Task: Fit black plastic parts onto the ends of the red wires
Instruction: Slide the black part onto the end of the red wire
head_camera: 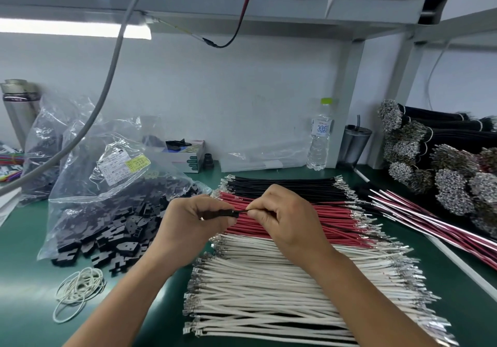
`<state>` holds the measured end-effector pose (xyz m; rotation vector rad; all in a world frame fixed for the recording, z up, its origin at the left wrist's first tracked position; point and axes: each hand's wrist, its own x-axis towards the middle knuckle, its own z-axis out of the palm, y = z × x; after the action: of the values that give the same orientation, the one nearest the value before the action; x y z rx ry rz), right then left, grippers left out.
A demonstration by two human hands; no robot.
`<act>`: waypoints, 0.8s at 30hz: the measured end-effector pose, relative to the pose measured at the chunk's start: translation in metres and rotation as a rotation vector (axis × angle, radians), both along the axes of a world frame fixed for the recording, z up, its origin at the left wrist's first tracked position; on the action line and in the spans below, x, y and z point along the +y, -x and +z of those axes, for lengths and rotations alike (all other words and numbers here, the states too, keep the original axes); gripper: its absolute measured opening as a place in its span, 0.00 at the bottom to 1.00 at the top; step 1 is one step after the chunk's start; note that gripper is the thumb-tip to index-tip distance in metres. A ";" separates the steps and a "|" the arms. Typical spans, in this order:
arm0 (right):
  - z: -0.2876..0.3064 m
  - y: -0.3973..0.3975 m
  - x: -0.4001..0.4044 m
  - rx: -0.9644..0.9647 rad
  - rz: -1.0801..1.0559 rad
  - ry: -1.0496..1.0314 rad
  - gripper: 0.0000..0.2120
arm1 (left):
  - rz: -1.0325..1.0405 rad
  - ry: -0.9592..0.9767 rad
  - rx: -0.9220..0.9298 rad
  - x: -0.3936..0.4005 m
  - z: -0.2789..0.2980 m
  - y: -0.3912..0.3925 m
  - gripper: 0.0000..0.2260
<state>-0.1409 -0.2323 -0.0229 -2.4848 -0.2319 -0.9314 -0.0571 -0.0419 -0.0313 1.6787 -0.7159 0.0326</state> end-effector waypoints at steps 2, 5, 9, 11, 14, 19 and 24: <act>0.001 -0.001 0.003 -0.031 0.006 0.018 0.06 | -0.005 -0.009 -0.023 0.000 0.000 0.000 0.11; -0.001 -0.001 0.011 -0.042 0.024 0.122 0.06 | 0.022 -0.059 -0.085 0.002 -0.001 -0.001 0.12; -0.001 -0.002 0.005 -0.074 -0.031 0.167 0.06 | -0.004 -0.028 -0.024 0.000 -0.001 0.000 0.12; 0.006 -0.002 0.001 -0.231 -0.135 0.242 0.05 | -0.023 0.055 0.078 -0.002 0.000 0.001 0.10; 0.007 -0.006 0.003 -0.410 -0.157 0.297 0.02 | 0.084 0.194 0.186 0.001 0.003 -0.004 0.08; 0.003 -0.041 0.009 0.138 -0.218 0.267 0.10 | 0.151 0.317 0.313 0.005 0.002 -0.011 0.08; 0.017 -0.066 0.006 0.381 -0.242 0.166 0.03 | 0.145 0.344 0.358 0.004 0.000 -0.014 0.08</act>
<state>-0.0744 -0.2258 -0.0059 -2.8284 0.1259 -0.5242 -0.0434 -0.0382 -0.0309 1.3538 -0.2975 -0.0401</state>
